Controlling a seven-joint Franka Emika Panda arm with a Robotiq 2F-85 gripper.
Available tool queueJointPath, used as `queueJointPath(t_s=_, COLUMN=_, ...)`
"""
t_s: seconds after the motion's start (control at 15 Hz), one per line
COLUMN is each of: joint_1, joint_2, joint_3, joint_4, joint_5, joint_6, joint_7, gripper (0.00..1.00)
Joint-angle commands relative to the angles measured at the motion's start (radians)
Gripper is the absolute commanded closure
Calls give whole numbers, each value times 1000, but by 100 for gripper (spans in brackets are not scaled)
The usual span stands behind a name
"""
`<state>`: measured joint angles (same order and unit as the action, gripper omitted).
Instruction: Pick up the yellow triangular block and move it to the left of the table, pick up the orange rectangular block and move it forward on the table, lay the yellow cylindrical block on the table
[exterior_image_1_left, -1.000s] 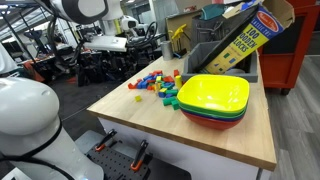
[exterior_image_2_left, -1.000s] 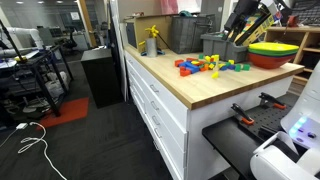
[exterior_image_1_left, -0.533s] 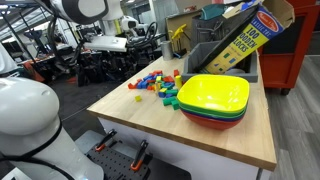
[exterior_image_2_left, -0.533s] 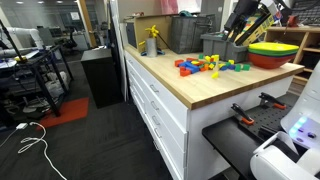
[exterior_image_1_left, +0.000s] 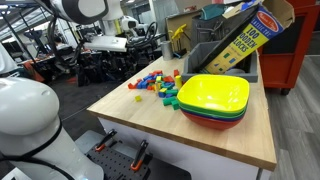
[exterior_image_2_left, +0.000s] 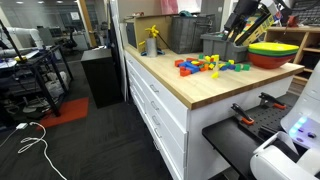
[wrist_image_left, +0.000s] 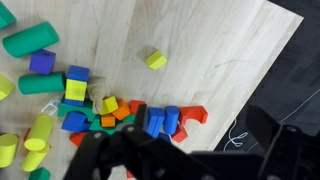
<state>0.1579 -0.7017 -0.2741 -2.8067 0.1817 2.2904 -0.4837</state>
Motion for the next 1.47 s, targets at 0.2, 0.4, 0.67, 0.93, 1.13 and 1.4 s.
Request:
queueJointPath(t_s=0.2, joint_1=-12, joint_2=2, joint_3=12, joint_4=2, joint_5=11, joint_6=-3, joint_7=-7, gripper=0)
queueJointPath(t_s=0.4, joint_1=5, joint_2=57, joint_3=-12, joint_4=53, joint_5=11, joint_6=-2, joint_7=-56, gripper=0)
queueJointPath(t_s=0.67, joint_1=9, joint_2=187, joint_3=-33, joint_4=127, joint_5=32, joint_6=53, joint_7=-73, gripper=0)
queueJointPath(t_s=0.93, joint_1=-19, joint_2=356, joint_3=-31, joint_4=197, joint_5=43, joint_6=168, joint_7=-32, gripper=0)
queueJointPath(t_s=1.13, joint_1=-54, joint_2=467, joint_3=-2, joint_4=250, joint_5=48, joint_6=242, joint_7=20, gripper=0)
queueJointPath(t_s=1.4, joint_1=-106, joint_2=560, joint_3=49, joint_4=309, joint_5=36, joint_6=251, joint_7=112, gripper=0)
